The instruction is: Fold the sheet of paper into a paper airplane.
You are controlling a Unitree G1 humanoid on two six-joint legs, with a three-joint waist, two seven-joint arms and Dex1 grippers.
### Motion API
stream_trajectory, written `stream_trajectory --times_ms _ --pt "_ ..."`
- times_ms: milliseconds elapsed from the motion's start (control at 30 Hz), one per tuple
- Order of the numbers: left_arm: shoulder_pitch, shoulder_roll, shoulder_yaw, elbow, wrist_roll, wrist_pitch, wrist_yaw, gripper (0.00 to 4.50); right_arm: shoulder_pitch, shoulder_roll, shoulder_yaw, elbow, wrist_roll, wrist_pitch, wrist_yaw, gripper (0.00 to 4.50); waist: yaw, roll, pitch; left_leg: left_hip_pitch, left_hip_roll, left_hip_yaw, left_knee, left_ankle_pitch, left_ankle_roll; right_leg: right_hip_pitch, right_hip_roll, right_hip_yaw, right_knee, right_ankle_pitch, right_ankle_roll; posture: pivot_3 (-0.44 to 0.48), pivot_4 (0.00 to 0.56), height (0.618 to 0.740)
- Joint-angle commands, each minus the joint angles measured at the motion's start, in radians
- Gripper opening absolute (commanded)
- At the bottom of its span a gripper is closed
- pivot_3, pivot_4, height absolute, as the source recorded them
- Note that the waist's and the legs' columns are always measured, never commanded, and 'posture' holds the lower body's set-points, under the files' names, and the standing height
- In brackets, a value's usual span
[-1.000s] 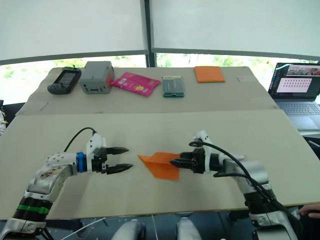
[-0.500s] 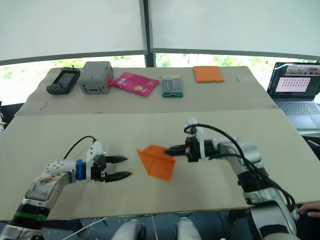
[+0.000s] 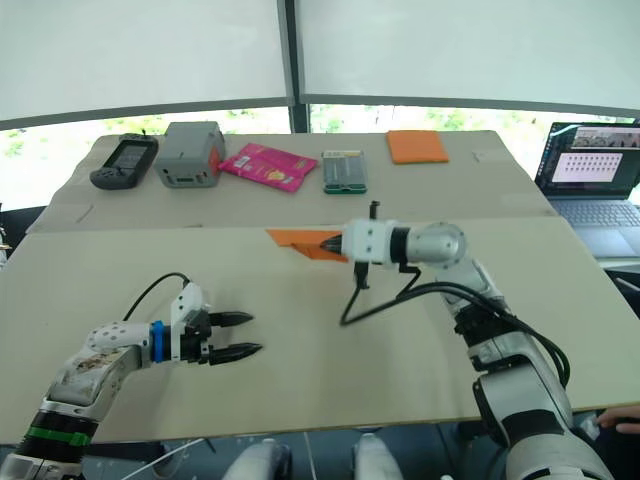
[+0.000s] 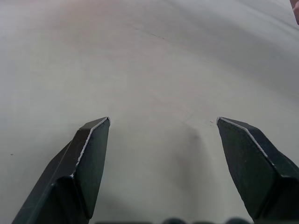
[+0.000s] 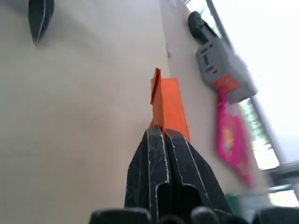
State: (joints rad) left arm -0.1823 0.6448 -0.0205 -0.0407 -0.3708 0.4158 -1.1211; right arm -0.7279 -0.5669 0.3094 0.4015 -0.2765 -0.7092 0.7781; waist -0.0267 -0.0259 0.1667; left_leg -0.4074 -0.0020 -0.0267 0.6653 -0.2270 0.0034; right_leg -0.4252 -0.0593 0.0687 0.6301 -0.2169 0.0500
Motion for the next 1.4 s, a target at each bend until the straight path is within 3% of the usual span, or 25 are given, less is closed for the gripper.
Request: stream_trajectory --times_ms 33,200,300,500,600,733,833,1000,1133,1233,1400 --pt "0.010 0.017 0.016 -0.041 -0.016 0.004 0.006 3.87 0.149 -0.025 0.009 -0.091 -0.225 -0.222 -0.213 0.02 0.007 0.000 0.000 0.001 0.000 0.000 0.000 0.000 0.000 0.000 0.000 0.000 0.000 0.000 0.000 0.000 0.150 0.740" --pt "0.013 0.021 0.012 -0.047 -0.024 0.008 0.010 3.87 0.237 -0.053 -0.029 -0.079 -0.273 -0.238 -0.341 0.02 -0.009 0.000 0.001 0.004 0.000 0.001 -0.001 0.001 0.000 0.000 -0.001 0.004 0.001 0.002 -0.002 0.000 0.150 0.740" --pt "0.003 0.020 0.004 -0.039 -0.025 0.013 0.005 3.87 0.257 -0.096 -0.030 -0.074 -0.231 -0.252 -0.342 0.87 -0.016 0.000 0.001 0.011 0.000 0.003 -0.001 0.003 0.002 0.007 0.000 0.004 0.001 0.002 -0.002 0.000 0.150 0.740" --pt "-0.014 0.013 -0.001 -0.028 -0.028 0.012 0.003 3.87 0.232 -0.178 -0.062 -0.153 -0.052 -0.238 -0.285 3.00 -0.020 0.000 0.001 0.011 0.001 0.006 -0.001 0.004 0.005 0.006 0.004 0.003 0.002 0.002 -0.003 0.000 0.150 0.740" --pt "-0.016 0.000 -0.003 -0.037 -0.041 0.008 0.001 3.87 0.194 -0.179 -0.069 -0.175 0.065 -0.113 -0.206 4.03 -0.023 0.000 0.001 0.011 0.002 0.005 -0.001 0.004 0.005 0.006 0.005 0.004 0.002 0.003 -0.004 0.000 0.150 0.740" --pt "-0.027 -0.037 0.005 -0.044 -0.053 -0.013 0.021 3.87 0.136 -0.128 -0.076 -0.171 0.195 0.098 -0.109 4.03 -0.018 -0.001 0.001 0.011 0.003 0.005 -0.001 0.005 0.005 0.006 0.004 0.004 0.002 0.004 -0.005 0.000 0.150 0.740" --pt "-0.046 -0.074 0.006 -0.043 -0.048 -0.041 0.039 3.87 0.101 -0.087 -0.058 -0.146 0.237 0.257 -0.023 3.16 -0.016 -0.001 0.001 0.010 0.003 0.004 -0.001 0.004 0.005 0.006 0.003 0.004 0.001 0.004 -0.005 0.000 0.150 0.740" --pt "-0.088 -0.139 -0.019 -0.043 -0.040 -0.048 0.076 2.44 0.055 -0.027 -0.043 -0.087 0.233 0.444 0.059 1.52 -0.011 0.000 0.001 0.008 0.002 0.004 -0.001 0.005 0.005 0.004 0.003 0.003 0.002 0.004 -0.005 0.000 0.150 0.740" --pt "-0.099 -0.168 -0.053 -0.047 -0.024 -0.053 0.091 1.04 0.040 -0.010 -0.043 -0.071 0.213 0.492 0.096 0.07 -0.012 0.000 0.001 0.007 0.001 0.003 -0.001 0.004 0.005 0.004 0.002 0.002 0.002 0.004 -0.004 0.000 0.150 0.740" --pt "-0.101 -0.186 -0.065 -0.040 -0.017 -0.060 0.107 0.07 0.044 -0.009 -0.023 -0.054 0.194 0.515 0.139 0.00 -0.013 0.000 0.001 0.007 0.001 0.003 -0.001 0.004 0.005 0.004 0.001 0.002 0.001 0.004 -0.004 0.000 0.150 0.740" --pt "-0.092 -0.175 -0.063 -0.042 -0.024 -0.059 0.105 0.02 0.093 -0.005 -0.001 -0.090 0.199 0.536 0.199 0.00 -0.014 0.000 0.001 0.007 0.001 0.003 -0.001 0.004 0.005 0.004 0.002 0.002 0.002 0.004 -0.004 0.000 0.150 0.740"
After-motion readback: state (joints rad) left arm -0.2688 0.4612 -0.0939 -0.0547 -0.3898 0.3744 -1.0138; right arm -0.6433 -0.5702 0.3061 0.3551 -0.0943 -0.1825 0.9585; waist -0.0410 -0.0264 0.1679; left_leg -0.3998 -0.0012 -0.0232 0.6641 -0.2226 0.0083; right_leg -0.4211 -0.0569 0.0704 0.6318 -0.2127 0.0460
